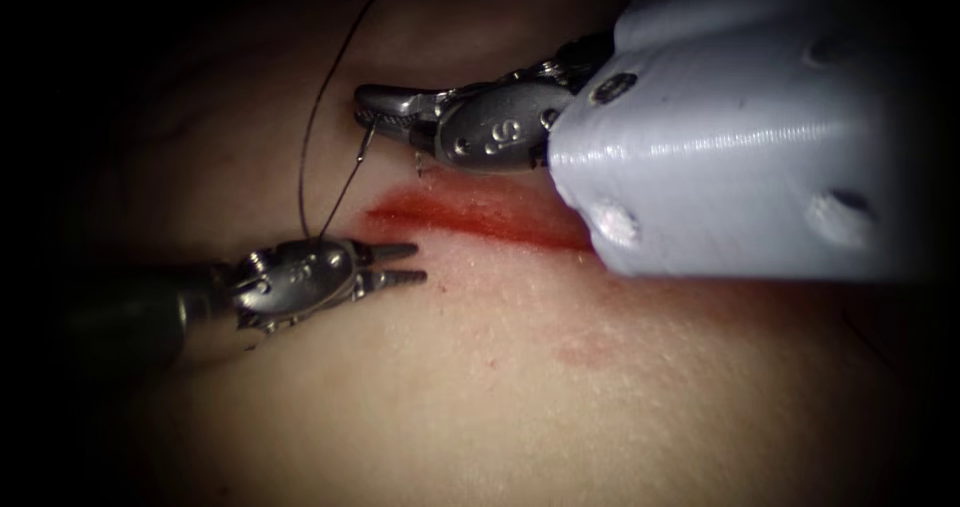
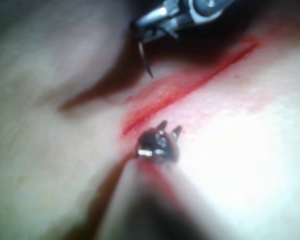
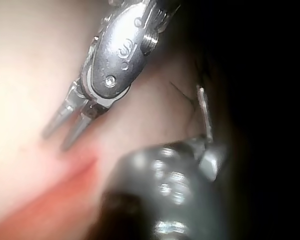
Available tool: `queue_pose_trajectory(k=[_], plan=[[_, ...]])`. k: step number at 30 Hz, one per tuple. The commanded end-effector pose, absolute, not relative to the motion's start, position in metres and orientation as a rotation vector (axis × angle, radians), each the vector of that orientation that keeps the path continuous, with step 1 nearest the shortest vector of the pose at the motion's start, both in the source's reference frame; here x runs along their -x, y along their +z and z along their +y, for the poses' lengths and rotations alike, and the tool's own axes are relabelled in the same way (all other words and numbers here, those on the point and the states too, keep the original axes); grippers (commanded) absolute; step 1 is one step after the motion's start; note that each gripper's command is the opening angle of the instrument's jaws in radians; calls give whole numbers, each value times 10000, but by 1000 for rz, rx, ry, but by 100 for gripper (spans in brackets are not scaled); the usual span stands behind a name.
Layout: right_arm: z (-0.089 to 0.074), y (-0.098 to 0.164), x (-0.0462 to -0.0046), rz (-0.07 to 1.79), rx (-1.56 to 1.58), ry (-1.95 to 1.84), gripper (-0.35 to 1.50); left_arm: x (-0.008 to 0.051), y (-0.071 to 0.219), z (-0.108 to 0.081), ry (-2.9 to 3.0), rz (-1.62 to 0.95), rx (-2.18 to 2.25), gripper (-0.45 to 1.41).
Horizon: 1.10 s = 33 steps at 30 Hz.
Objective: Wound Closure
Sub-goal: Use the right gripper to pass the needle through the top of the cut.
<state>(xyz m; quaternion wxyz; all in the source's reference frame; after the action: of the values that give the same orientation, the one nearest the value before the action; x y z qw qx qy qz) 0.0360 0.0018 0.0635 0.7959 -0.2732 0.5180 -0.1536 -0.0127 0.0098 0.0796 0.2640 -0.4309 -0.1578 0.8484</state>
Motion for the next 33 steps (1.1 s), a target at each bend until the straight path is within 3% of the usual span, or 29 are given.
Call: queue_pose_trajectory(k=[1,11,33], plan=[[18,639,-365,1115,586,-331,-35,131,811,94,2293,-430,1162,-6],[17,635,-365,1116,580,-331,-35,109,851,94,2275,-452,1135,-3],[17,635,-366,1115,581,-330,-35,116,891,94,2259,-355,1110,5]])
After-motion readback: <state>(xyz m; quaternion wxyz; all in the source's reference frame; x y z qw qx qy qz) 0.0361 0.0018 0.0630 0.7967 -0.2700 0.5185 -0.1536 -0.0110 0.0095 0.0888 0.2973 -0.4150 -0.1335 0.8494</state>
